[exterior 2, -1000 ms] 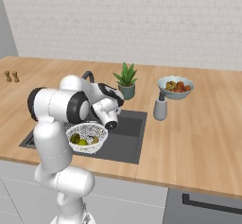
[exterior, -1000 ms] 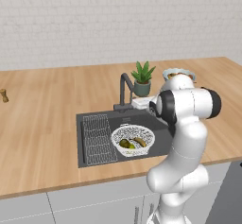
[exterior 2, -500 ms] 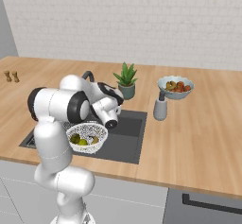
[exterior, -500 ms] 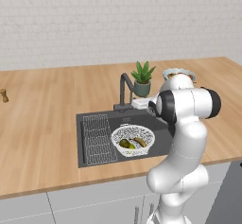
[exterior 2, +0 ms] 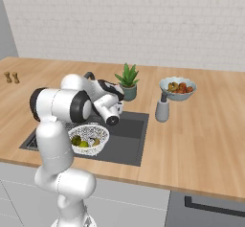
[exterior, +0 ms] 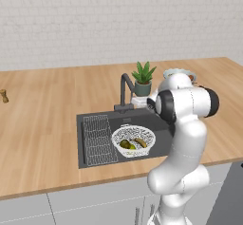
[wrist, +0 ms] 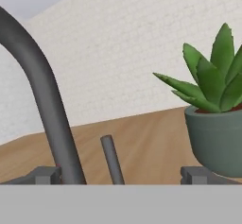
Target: Put the colander in the sink, put the banana, pear, kiwi in the colander, and turn on the sink faucet and pour water over the colander.
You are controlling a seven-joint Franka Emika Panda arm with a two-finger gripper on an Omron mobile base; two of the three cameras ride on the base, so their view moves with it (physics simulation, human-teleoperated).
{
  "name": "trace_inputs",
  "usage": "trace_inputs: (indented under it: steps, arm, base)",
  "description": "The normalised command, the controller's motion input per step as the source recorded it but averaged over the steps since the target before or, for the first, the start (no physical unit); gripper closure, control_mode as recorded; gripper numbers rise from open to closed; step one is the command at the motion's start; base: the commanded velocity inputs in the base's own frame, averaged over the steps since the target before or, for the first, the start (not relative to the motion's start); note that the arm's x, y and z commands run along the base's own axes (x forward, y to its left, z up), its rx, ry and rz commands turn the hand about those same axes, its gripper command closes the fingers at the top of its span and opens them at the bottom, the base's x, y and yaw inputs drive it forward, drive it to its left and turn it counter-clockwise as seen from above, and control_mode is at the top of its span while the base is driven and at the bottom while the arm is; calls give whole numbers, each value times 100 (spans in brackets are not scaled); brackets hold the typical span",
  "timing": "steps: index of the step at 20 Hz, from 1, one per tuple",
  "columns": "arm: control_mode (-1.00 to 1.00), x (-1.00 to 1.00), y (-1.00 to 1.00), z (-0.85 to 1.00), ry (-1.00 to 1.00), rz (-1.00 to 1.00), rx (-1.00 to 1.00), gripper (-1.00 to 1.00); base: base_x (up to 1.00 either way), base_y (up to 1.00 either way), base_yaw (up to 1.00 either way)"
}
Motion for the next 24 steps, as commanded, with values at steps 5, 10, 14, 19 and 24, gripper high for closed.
trace_inputs:
  steps: [5,10,14,19,24]
  arm:
    - [-100,29,0,0,0,-1,0,-100]
    - [-100,19,0,0,0,0,0,-100]
    - [-100,21,0,-1,0,0,0,-100]
    - [-100,17,0,-2,0,0,0,-100]
    - [-100,14,0,-4,0,0,0,-100]
  base:
    - [0,0,0]
    - [0,0,0]
    - [0,0,0]
    - [0,0,0]
    - [0,0,0]
